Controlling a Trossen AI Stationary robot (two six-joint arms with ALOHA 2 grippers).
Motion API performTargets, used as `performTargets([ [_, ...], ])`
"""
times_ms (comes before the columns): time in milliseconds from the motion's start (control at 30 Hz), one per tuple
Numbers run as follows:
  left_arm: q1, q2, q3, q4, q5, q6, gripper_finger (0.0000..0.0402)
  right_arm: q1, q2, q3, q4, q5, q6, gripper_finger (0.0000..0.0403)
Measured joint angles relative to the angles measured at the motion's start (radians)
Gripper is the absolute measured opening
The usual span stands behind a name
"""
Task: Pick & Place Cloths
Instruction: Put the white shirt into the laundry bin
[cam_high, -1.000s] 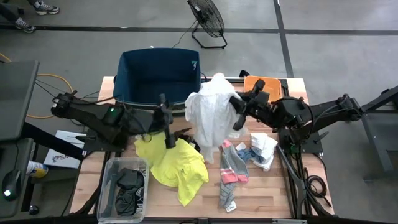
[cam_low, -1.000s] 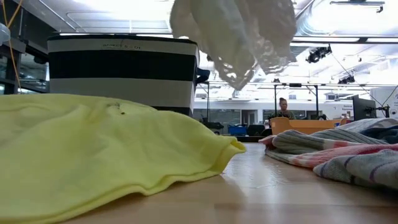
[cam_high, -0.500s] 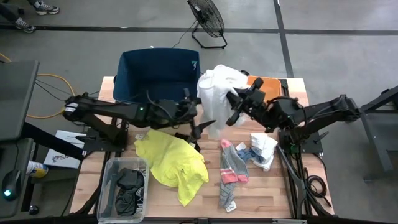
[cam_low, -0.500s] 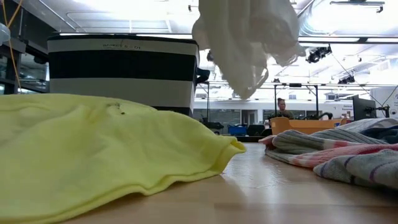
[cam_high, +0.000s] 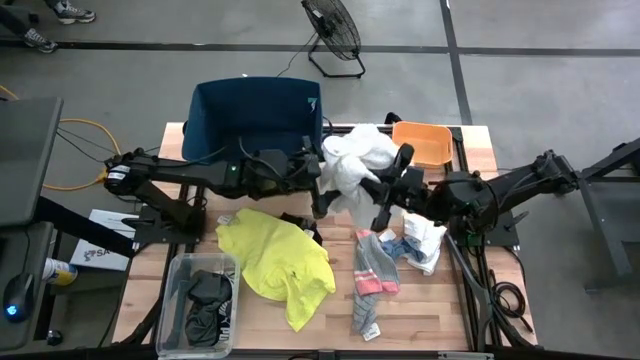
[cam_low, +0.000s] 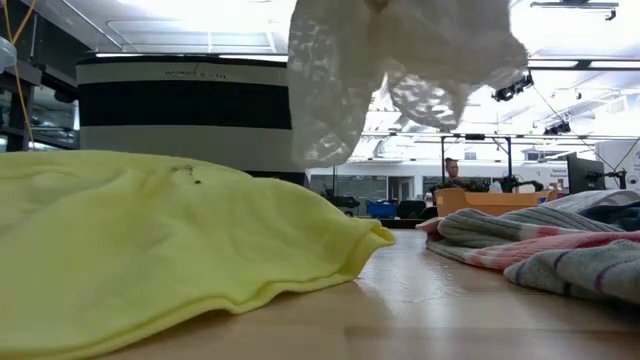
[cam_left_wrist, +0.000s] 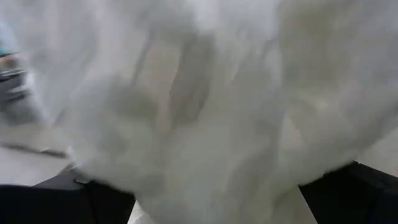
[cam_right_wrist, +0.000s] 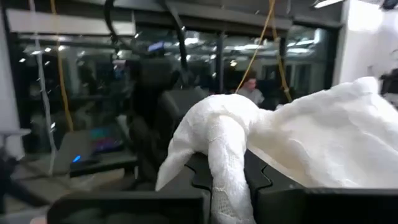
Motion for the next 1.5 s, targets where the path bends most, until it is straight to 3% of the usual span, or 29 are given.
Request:
performTargets([
  [467,-0.001,0.004,0.0,0.058,0.313,0.007,0.037,-0.059,0.0,0.0,-0.073,-0.134,0.089,0.0015],
  [667,-0.001,0.024,0.0,0.084,0.367,-0.001,0.037,-0.077,0.0,0.0,-0.054,-0.166,0.087,0.0015],
  [1000,-0.002,0.053,0.0,0.12,0.374,-0.031,0.0355,-0.092,0.001,0.0,-0.061,-0.212,0.086,0.0015],
  [1200,-0.001,0.053,0.0,0.134,0.374,-0.04,0.0276,-0.088,0.001,0.0,-0.06,-0.214,0.085,0.0015],
  [1500,-0.001,0.052,0.0,0.141,0.366,-0.054,0.0085,-0.088,0.001,0.0,-0.065,-0.209,0.085,0.0015],
])
